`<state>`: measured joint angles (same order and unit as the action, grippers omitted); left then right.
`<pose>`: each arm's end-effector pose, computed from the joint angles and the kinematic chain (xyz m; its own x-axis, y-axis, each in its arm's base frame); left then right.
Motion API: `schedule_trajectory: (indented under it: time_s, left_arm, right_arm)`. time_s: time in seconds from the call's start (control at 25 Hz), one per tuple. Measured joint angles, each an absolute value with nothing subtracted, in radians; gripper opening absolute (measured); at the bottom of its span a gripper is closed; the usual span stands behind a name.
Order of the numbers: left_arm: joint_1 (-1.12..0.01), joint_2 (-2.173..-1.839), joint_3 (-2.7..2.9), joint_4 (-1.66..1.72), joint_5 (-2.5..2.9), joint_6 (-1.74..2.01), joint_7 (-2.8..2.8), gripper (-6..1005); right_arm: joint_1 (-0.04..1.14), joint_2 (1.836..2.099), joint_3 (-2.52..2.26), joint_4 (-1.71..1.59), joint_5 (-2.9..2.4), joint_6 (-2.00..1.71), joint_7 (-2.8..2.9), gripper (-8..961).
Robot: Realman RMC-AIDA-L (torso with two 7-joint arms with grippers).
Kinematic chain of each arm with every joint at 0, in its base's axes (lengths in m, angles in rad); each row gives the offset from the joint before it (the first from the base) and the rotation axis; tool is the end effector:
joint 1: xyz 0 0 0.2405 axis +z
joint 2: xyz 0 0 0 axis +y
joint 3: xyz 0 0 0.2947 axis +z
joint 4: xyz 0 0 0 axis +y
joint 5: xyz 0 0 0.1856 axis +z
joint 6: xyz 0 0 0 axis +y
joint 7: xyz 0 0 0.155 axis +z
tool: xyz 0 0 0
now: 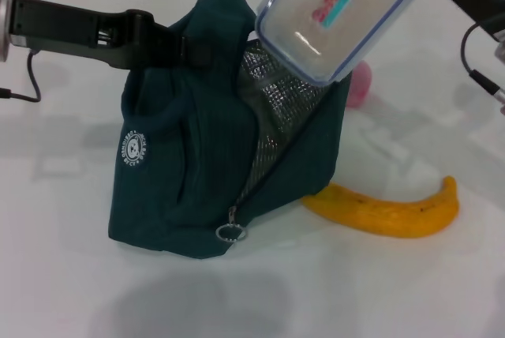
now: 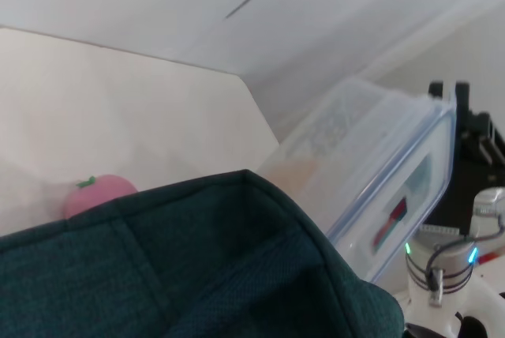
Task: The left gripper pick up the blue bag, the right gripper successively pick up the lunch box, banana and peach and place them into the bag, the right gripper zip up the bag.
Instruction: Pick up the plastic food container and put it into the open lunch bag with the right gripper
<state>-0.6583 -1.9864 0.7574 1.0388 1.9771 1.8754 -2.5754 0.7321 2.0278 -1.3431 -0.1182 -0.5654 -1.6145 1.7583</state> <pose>-0.1936 0.3529 0.0473 0.4126 0.8648 0.2860 0.8314 -0.4858 0.2696 0.1788 0.3835 -0.0030 -0.1516 -0.6081 -0.7793 -0.5403 -0.6092 0.5805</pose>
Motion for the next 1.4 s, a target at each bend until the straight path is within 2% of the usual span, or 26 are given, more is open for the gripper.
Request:
schedule_trajectory:
  time_s: [0.6,1.4]
  left_arm:
    - [-0.668,-1.988,0.752,0.959,1.976,1.848,-2.538,39]
    - [-0.661,-1.996,0.758,0.938,1.941,1.858,-2.534,39]
  right_arm:
    - [0.730,2.028,-1.651,-0.281,-0.556,-1.389,1.743,99]
    - [0.674,2.028,-1.798,-0.366,-0.394,-1.364,1.600,138]
